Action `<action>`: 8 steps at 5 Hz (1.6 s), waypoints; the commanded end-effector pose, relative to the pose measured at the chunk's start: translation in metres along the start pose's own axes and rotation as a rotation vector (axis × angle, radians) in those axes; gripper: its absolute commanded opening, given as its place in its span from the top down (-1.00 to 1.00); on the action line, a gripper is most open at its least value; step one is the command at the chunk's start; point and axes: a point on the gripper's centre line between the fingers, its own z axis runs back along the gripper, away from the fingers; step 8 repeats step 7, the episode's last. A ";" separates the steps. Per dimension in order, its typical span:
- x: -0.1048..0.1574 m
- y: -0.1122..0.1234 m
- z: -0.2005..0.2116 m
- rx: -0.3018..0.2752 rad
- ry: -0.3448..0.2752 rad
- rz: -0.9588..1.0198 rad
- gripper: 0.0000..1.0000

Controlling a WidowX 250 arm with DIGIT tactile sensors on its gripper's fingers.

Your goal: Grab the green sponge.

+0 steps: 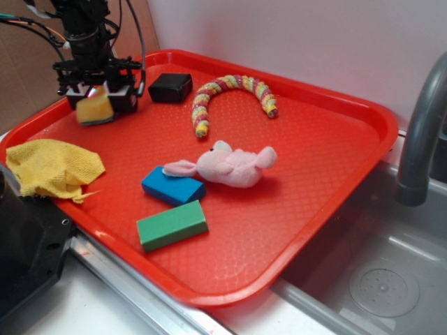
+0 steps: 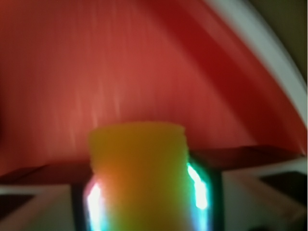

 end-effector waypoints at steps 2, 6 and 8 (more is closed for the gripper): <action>-0.070 -0.021 0.166 -0.176 -0.125 -0.377 1.00; -0.075 -0.071 0.187 -0.085 -0.204 -0.511 1.00; -0.084 -0.068 0.188 -0.073 -0.196 -0.531 1.00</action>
